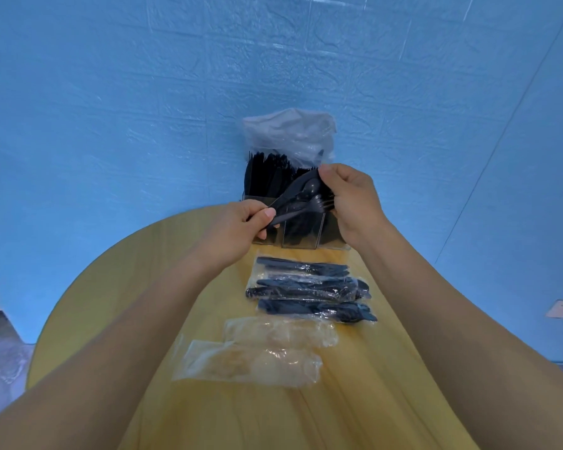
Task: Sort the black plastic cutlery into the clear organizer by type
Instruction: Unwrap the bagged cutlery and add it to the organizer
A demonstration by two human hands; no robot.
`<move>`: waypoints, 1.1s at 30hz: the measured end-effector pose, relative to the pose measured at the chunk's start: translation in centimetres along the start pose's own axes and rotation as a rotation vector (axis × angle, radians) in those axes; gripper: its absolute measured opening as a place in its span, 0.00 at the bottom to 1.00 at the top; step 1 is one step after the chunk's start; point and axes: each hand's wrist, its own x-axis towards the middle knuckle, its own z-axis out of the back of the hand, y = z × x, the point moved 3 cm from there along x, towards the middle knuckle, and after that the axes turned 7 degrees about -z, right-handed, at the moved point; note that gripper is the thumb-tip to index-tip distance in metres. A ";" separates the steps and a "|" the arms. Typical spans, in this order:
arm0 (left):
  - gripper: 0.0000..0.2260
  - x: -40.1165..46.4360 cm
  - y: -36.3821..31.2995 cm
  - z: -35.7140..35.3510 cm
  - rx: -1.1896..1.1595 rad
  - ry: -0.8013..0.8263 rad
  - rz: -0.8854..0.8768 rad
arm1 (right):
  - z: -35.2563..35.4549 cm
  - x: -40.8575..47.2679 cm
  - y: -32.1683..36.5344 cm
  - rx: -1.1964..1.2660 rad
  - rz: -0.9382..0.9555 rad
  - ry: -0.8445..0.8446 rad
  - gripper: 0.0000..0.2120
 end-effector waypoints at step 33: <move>0.15 0.7 7.5 1.1 -0.204 -0.511 0.058 | -4.8 5.0 -1.8 -0.459 0.539 -0.211 0.02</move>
